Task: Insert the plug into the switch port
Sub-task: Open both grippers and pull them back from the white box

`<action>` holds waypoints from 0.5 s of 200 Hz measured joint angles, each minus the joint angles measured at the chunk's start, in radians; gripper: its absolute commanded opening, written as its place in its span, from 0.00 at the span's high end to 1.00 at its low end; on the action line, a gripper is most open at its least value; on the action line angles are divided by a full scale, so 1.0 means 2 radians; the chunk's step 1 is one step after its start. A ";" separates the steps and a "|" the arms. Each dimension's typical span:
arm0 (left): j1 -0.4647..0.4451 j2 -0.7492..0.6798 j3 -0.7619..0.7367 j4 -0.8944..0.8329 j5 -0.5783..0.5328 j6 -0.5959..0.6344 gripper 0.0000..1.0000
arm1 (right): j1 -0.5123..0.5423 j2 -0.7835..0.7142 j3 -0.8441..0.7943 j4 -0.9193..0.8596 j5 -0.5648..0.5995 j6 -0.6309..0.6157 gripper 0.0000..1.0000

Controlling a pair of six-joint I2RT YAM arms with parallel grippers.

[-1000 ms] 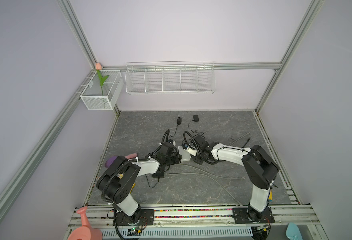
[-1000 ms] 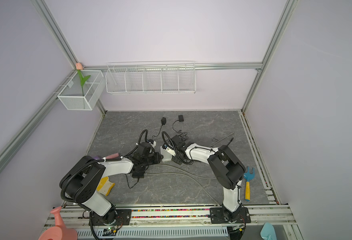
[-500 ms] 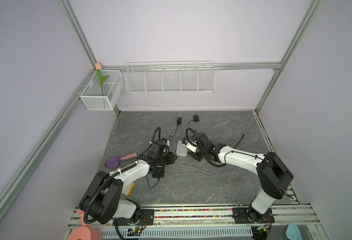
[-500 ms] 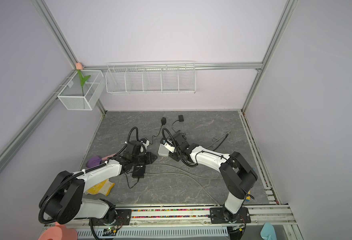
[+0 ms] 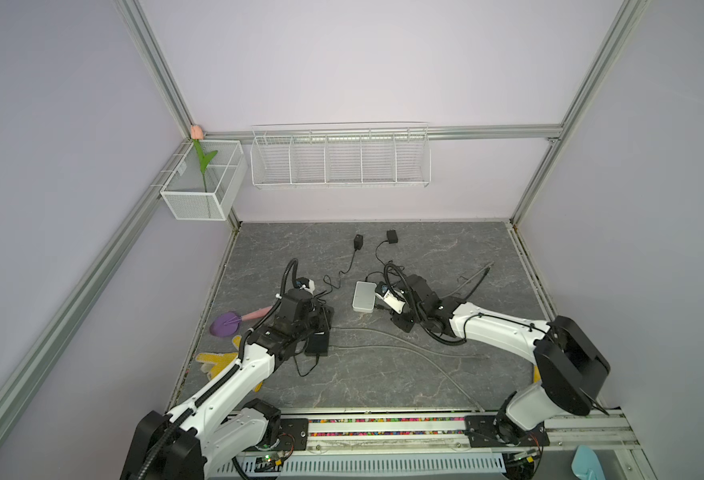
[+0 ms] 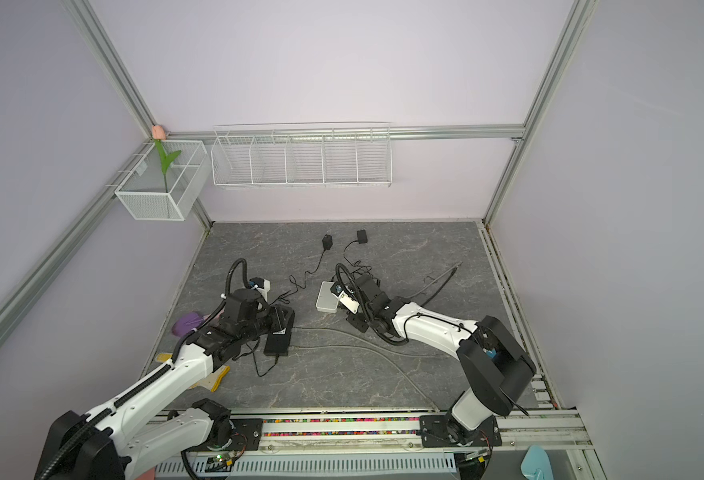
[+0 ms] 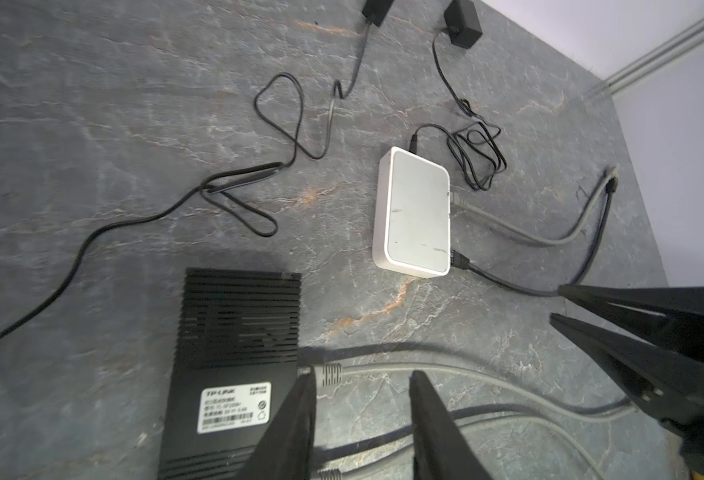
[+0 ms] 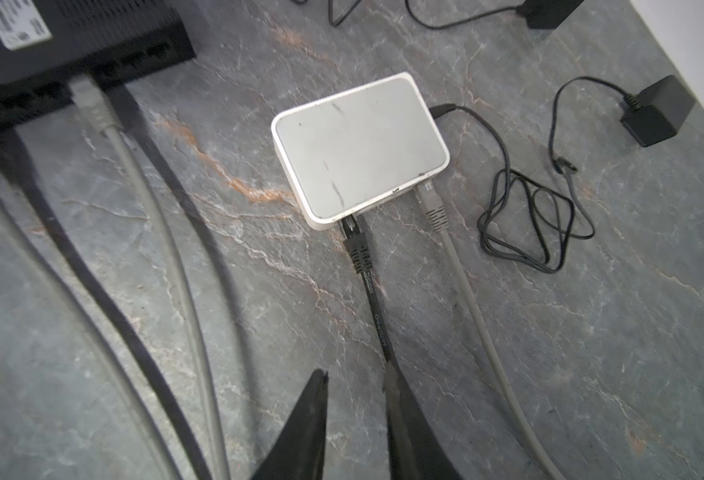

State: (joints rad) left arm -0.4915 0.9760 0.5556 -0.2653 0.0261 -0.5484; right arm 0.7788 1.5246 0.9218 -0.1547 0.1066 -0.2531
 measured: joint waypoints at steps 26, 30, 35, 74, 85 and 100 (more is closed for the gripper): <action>0.000 -0.041 -0.021 -0.014 -0.023 -0.008 0.49 | 0.000 -0.061 -0.026 -0.014 0.000 0.041 0.68; 0.000 -0.045 -0.023 -0.016 -0.025 -0.009 0.49 | 0.000 -0.070 -0.028 -0.021 0.000 0.050 0.67; 0.000 -0.049 -0.027 -0.018 -0.028 -0.010 0.49 | 0.000 -0.081 -0.031 -0.028 0.001 0.060 0.66; 0.000 -0.077 -0.057 -0.035 -0.034 -0.022 0.48 | 0.011 -0.186 -0.080 -0.077 -0.013 0.158 0.58; 0.000 -0.086 -0.064 -0.039 -0.035 -0.025 0.48 | 0.028 -0.214 -0.096 -0.097 -0.011 0.186 0.58; 0.000 -0.096 -0.069 -0.042 -0.035 -0.028 0.48 | 0.053 -0.239 -0.115 -0.123 -0.011 0.227 0.59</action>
State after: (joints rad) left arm -0.4908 0.7837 0.4171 -0.3492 -0.0444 -0.6048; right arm 0.8848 1.0462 0.6922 -0.4011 0.0845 0.2001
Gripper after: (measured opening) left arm 0.518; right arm 0.416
